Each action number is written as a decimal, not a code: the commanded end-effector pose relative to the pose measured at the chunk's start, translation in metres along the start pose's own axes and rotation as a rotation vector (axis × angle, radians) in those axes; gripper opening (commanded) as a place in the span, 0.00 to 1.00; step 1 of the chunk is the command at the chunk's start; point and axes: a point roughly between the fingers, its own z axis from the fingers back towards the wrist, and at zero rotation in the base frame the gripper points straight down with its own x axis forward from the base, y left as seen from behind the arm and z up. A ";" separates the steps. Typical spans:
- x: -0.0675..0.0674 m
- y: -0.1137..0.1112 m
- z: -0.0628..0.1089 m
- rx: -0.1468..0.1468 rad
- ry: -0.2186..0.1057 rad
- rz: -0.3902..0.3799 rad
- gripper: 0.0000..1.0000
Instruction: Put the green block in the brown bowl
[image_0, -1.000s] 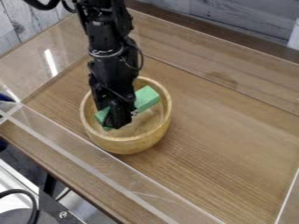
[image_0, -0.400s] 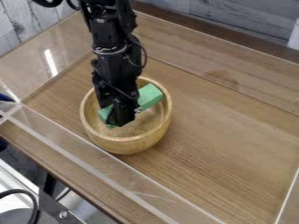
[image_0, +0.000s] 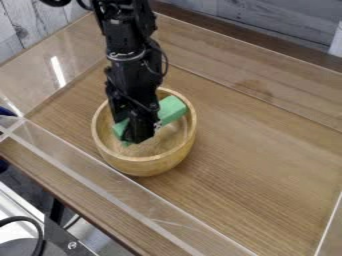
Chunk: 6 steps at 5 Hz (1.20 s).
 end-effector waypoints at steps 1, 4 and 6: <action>0.009 0.008 0.010 0.023 -0.035 0.007 0.00; 0.007 0.010 0.010 0.012 -0.024 0.023 0.00; 0.007 0.011 0.010 0.005 -0.016 0.032 0.00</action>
